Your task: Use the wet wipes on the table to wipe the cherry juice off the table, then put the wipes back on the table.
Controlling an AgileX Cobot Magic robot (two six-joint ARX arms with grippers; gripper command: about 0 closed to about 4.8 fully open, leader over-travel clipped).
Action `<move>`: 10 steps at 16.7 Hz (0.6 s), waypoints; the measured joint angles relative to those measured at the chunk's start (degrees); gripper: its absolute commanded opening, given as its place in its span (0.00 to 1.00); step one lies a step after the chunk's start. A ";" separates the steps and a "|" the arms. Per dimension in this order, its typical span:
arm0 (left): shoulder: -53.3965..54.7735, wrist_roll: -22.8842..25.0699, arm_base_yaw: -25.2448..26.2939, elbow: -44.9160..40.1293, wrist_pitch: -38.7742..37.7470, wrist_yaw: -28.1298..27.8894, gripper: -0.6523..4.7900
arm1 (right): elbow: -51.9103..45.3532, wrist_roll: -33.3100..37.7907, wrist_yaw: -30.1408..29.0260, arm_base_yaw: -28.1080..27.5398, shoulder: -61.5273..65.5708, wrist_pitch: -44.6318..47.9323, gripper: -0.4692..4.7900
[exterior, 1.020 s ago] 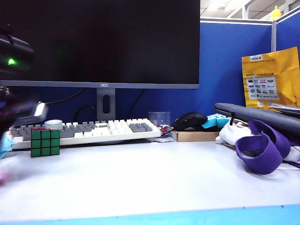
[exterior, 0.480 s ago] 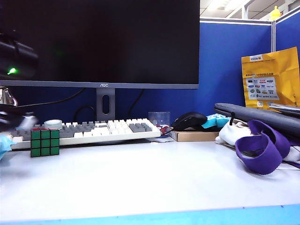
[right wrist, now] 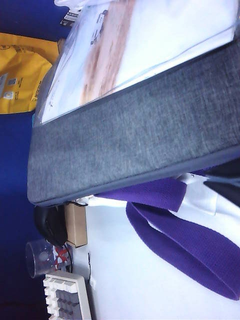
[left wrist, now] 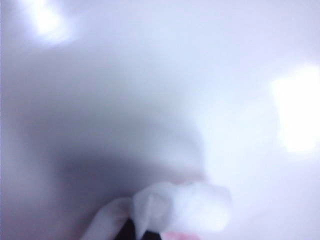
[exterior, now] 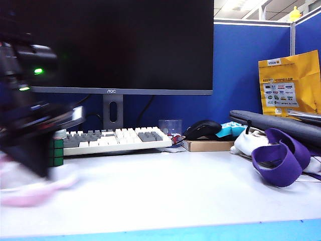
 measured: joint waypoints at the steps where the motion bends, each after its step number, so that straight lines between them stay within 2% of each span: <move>1: 0.66 -1.42 -0.28 0.79 1.11 1.97 0.11 | 0.00 0.00 0.00 0.00 0.00 0.00 0.09; 3: 0.68 -2.62 -0.22 2.10 1.25 2.05 0.11 | 0.00 0.00 0.00 0.00 0.00 0.00 0.09; 4: 0.68 -2.73 -0.22 2.49 -1.03 -2.01 0.11 | 0.00 0.00 0.00 0.00 0.00 0.00 0.09; 6: 0.68 -0.48 -0.24 2.19 -7.72 -16.55 0.11 | 0.00 0.00 0.00 0.00 0.00 -0.02 0.09; 8: 0.59 1.97 -0.24 2.14 -10.49 -27.58 0.11 | 0.00 0.02 0.00 0.00 0.00 -0.02 0.09; 9: 0.68 2.73 -0.07 1.92 -12.35 -32.04 0.11 | 0.00 0.00 0.00 0.00 0.00 -0.02 0.09; 10: 0.68 3.08 0.11 1.86 -13.20 -32.74 0.11 | 0.00 0.00 0.00 0.00 0.00 0.00 0.09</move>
